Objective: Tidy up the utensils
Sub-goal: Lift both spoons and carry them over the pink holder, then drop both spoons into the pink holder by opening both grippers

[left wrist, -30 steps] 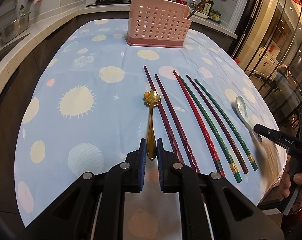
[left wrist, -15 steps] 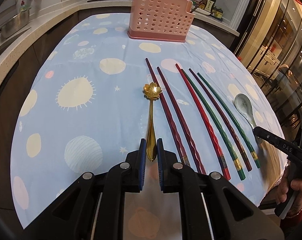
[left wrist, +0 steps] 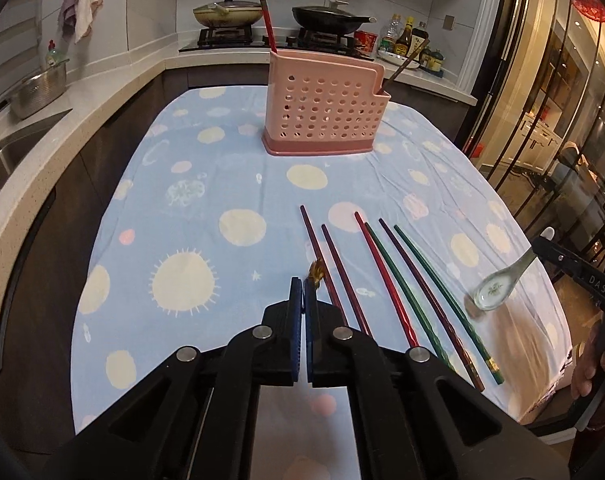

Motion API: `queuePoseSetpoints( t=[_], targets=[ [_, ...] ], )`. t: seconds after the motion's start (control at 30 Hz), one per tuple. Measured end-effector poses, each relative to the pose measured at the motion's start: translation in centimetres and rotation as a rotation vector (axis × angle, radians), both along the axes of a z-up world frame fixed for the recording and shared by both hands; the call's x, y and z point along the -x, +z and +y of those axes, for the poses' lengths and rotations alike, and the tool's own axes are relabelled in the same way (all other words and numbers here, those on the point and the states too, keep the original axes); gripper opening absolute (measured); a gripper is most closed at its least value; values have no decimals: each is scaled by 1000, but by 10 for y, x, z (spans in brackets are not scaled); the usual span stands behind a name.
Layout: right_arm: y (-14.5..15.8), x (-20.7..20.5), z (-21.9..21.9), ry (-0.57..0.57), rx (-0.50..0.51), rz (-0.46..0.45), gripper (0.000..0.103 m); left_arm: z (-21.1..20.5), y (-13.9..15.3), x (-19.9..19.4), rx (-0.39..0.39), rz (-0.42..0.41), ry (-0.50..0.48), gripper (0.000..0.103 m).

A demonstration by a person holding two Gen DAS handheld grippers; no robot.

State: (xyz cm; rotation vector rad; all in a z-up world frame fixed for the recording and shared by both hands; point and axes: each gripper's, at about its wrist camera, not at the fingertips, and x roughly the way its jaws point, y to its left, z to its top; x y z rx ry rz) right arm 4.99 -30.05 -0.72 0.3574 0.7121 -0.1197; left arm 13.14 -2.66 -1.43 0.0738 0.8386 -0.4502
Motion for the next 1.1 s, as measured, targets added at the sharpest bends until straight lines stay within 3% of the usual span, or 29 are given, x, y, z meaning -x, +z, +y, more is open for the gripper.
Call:
queuePoseSetpoints(
  t=[0.3,0.57,0.87,1.1],
  targets=[
    [35,-36,-2,33,29,-57,7,-12,28,-28,-8,-41,-25,1],
    [98,-102,-1,51,148,-168,7,-33,102,-73,-3,-192,-57,1],
    [147,-192,-1,67,183,-234,7,-62,179,-142,13,-349,-49,1],
    [140,-259,-8,52,210,-189,7,-84,177,-194,-11,-339,-33,1]
  ],
)
